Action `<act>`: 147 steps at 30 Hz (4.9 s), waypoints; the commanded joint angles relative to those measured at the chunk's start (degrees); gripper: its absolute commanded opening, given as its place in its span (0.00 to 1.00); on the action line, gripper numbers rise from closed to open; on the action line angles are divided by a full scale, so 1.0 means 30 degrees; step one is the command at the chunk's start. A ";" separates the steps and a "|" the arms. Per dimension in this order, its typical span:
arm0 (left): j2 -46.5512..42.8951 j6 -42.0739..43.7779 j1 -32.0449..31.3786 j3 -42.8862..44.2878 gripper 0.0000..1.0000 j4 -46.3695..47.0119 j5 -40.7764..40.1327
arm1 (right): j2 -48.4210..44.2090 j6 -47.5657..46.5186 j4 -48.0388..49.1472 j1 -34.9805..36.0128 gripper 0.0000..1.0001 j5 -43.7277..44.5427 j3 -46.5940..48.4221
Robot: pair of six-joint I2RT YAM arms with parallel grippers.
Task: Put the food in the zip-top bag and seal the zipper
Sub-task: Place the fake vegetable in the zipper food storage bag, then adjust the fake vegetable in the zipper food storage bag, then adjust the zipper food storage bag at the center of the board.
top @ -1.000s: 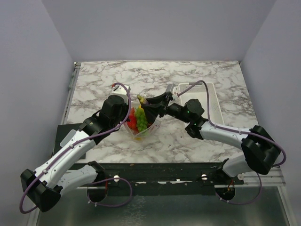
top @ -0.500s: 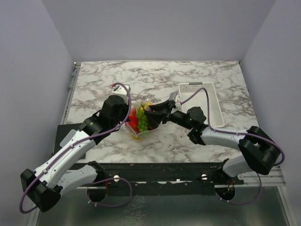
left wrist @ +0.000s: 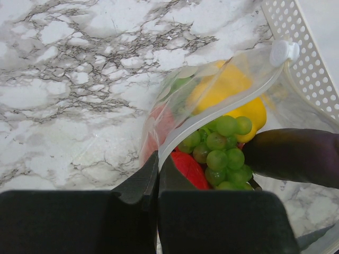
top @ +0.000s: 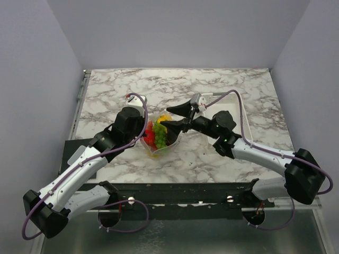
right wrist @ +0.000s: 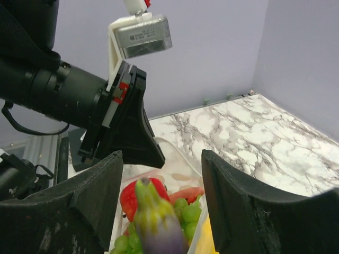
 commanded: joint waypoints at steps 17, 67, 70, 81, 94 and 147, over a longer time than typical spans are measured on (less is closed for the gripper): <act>-0.0353 0.0174 0.0107 -0.0130 0.00 0.0334 0.0522 | -0.0924 -0.0093 -1.7429 0.0721 0.65 0.2376 0.8105; -0.0462 0.0173 0.0117 -0.0159 0.00 0.0351 0.0379 | 0.3570 0.0732 -2.9178 0.7213 0.23 1.6206 1.4732; -0.0476 0.0174 0.0114 -0.0166 0.00 0.0334 0.0379 | 0.3645 0.0991 -2.9044 0.7213 0.19 1.6294 1.4338; -0.0346 0.0145 0.0107 -0.0168 0.00 0.0335 0.0467 | 0.4281 0.2029 -2.7791 0.7213 0.13 1.5673 1.2349; -0.0388 0.0228 0.0135 -0.0167 0.00 0.0464 0.1217 | 0.6977 0.2078 -2.7056 0.7162 0.12 1.5992 1.3337; -0.0547 0.0315 0.0136 -0.0283 0.00 0.0626 0.1775 | 0.5335 0.5116 -2.4744 0.5762 0.36 1.6749 1.0824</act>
